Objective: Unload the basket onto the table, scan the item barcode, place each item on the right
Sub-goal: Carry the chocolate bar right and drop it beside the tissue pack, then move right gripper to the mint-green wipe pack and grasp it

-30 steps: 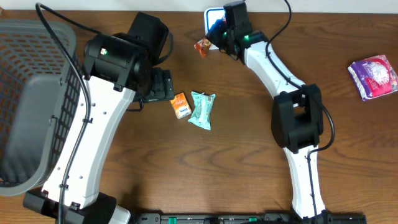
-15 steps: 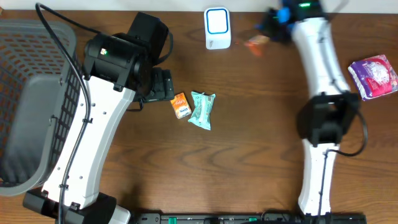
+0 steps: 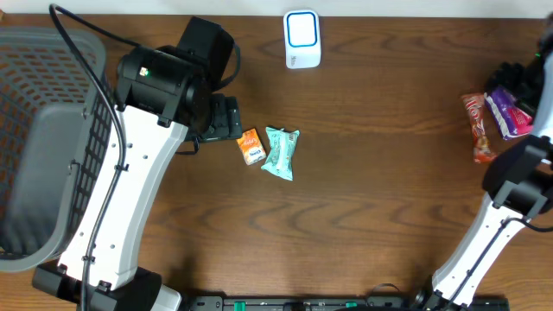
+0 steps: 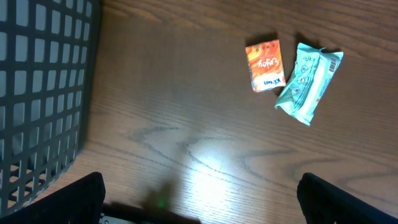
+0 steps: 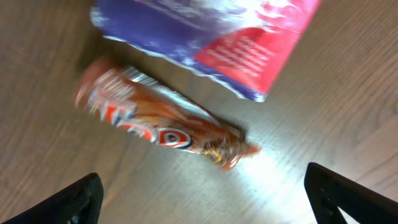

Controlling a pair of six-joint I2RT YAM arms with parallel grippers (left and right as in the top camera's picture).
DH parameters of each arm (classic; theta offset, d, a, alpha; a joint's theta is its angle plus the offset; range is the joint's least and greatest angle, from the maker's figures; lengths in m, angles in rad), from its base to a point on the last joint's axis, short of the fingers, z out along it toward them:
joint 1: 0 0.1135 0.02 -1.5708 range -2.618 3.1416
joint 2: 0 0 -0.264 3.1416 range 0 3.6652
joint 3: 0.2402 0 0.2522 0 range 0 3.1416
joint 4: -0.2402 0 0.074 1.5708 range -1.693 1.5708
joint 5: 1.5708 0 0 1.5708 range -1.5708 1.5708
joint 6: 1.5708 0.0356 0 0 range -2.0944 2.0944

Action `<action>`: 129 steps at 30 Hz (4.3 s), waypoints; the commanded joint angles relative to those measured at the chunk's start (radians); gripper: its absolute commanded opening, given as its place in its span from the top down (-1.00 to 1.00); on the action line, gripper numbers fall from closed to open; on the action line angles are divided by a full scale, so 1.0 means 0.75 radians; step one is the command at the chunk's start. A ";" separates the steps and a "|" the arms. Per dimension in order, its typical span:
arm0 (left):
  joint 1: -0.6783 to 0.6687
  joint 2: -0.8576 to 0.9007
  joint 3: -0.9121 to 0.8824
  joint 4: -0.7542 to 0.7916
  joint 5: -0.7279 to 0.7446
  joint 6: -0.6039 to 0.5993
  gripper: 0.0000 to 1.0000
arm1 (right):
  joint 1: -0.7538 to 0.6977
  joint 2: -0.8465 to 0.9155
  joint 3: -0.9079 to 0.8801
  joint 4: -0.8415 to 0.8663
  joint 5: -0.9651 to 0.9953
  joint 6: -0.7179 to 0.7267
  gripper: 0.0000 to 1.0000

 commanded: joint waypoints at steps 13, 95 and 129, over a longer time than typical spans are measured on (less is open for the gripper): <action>0.004 0.000 0.011 -0.066 -0.002 -0.006 -0.96 | 0.072 -0.016 -0.002 -0.052 -0.315 -0.232 -0.29; 0.004 0.000 0.011 -0.066 -0.002 -0.006 -0.96 | 0.873 -0.288 -0.776 0.351 -0.539 -0.112 -0.99; 0.004 0.000 0.011 -0.066 -0.002 -0.006 -0.96 | 1.285 -0.285 -1.001 0.388 0.183 0.180 -0.23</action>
